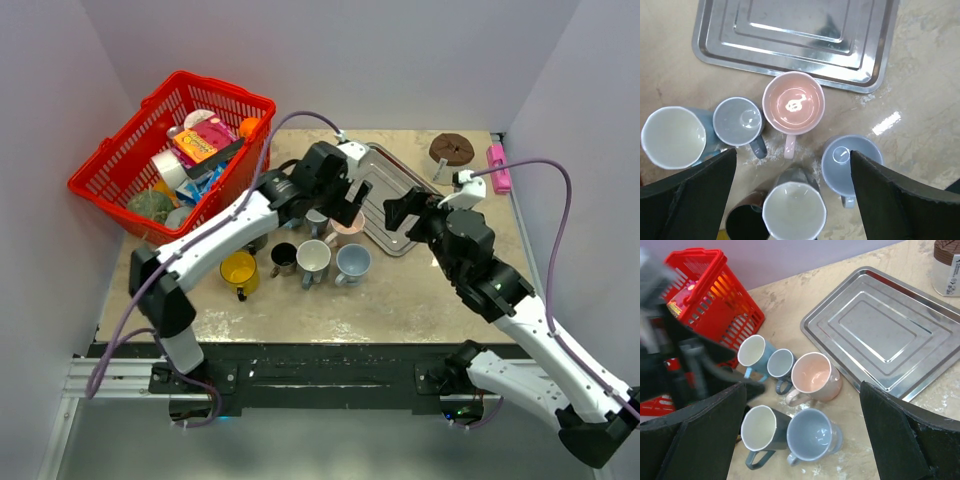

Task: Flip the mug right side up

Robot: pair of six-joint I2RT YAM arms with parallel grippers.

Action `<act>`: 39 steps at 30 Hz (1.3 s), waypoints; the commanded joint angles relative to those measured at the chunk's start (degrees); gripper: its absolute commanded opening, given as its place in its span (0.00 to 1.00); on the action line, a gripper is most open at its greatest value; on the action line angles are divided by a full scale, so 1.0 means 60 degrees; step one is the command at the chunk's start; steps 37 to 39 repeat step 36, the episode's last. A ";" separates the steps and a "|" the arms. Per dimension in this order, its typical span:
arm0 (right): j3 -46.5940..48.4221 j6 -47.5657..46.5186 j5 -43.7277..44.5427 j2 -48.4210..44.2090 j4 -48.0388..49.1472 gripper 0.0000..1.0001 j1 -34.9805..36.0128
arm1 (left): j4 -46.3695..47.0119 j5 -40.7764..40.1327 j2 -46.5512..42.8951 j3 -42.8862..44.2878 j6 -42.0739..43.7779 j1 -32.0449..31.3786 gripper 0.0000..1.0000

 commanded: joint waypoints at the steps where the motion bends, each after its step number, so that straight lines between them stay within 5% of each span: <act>1: 0.0520 -0.0299 0.0258 -0.0402 -0.0388 0.99 0.0005 | 0.0839 -0.0201 -0.2189 -0.1367 0.0110 0.0009 0.99; 6: 0.0887 -0.0709 0.0638 -0.1002 -0.1178 0.99 -0.0009 | 0.1046 -0.1283 -0.4753 -0.3081 0.0316 0.0009 0.99; 14: 0.1399 -0.0592 0.1473 -0.1648 -0.1619 0.99 -0.0009 | 0.1280 -0.2004 -0.7317 -0.3480 0.0374 0.0009 0.99; 39: 0.1781 -0.0548 0.1269 -0.1839 -0.1795 0.99 0.0005 | 0.1339 -0.2341 -0.8258 -0.3392 0.0594 0.0009 0.99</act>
